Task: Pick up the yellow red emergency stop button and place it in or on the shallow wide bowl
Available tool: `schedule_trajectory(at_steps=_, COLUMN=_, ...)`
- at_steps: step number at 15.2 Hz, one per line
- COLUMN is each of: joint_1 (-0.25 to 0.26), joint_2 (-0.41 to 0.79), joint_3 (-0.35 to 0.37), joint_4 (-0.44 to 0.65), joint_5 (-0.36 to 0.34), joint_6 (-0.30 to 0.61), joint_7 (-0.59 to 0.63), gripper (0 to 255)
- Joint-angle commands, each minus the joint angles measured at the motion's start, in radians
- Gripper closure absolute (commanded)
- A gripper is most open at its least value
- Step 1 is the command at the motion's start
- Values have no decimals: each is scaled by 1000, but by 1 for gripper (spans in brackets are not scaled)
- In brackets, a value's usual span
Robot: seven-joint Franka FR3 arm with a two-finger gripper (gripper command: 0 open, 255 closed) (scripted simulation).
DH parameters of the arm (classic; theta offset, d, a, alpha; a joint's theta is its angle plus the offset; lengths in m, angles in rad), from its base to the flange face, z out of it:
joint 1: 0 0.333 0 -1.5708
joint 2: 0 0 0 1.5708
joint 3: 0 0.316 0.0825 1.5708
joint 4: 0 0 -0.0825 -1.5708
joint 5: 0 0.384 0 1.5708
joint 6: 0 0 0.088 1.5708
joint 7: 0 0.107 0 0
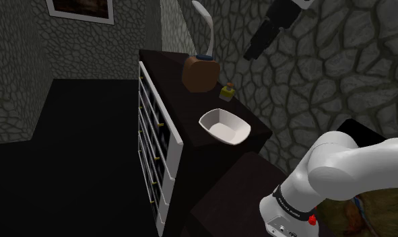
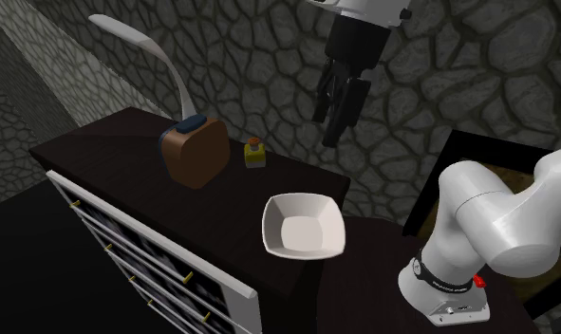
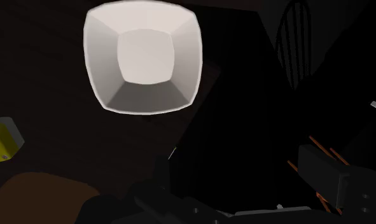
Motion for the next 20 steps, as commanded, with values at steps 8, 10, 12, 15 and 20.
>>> schedule_trajectory(at_steps=8, joint_1=-20, joint_2=150, joint_3=-128, joint_4=10, joint_5=-56, joint_6=83, joint_7=-153, gripper=0)
schedule_trajectory(at_steps=10, joint_1=-24, joint_2=201, joint_3=-163, joint_4=23, joint_5=-67, joint_6=106, joint_7=-197, gripper=0)
schedule_trajectory(at_steps=12, joint_1=-26, joint_2=257, joint_3=-199, joint_4=40, joint_5=-75, joint_6=128, joint_7=-241, gripper=0)
schedule_trajectory(at_steps=15, joint_1=-28, joint_2=346, joint_3=-252, joint_4=76, joint_5=-80, joint_6=159, joint_7=-308, gripper=0)
schedule_trajectory(at_steps=20, joint_1=-30, joint_2=512, joint_3=-338, joint_4=158, joint_5=-66, joint_6=200, joint_7=-424, gripper=0)
